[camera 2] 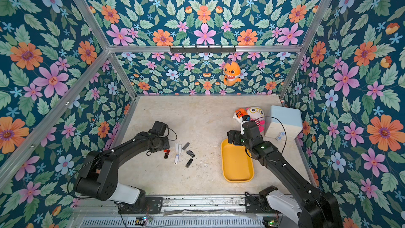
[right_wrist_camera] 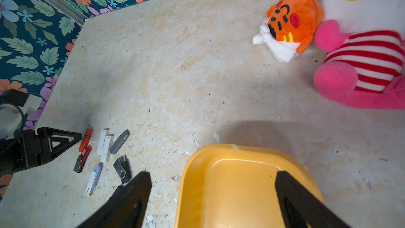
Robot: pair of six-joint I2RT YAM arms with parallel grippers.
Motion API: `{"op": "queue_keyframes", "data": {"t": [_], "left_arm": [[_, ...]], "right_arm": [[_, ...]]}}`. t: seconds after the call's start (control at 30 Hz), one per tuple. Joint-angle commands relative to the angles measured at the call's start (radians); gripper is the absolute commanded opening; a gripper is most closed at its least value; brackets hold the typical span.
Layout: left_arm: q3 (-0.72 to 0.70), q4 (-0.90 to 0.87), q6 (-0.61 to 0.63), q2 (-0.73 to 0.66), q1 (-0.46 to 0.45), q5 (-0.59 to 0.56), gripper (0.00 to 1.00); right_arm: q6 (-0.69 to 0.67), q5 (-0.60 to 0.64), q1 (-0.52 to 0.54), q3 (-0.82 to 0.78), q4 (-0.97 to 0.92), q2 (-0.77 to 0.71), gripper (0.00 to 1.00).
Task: Put the usb flash drive into the storage box
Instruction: Pick up the USB flash from the center of the board.
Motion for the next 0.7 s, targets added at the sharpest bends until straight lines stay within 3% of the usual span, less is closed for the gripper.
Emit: {"op": "queue_keyframes", "data": {"t": [0.0,0.33,0.67], "left_arm": [[0.001,0.018,0.012,0.019,0.007,0.022,0.51],[-0.035,0.053,0.007,0.073,0.005,0.067,0.43],[-0.023,0.044,0.006,0.101,0.005,0.053,0.24]], "right_arm": [[-0.002,0.015,0.001,-0.004,0.012,-0.006,0.94],[0.000,0.010,0.001,-0.005,0.016,-0.010,0.94],[0.001,0.010,0.000,-0.009,0.019,-0.016,0.94]]}}
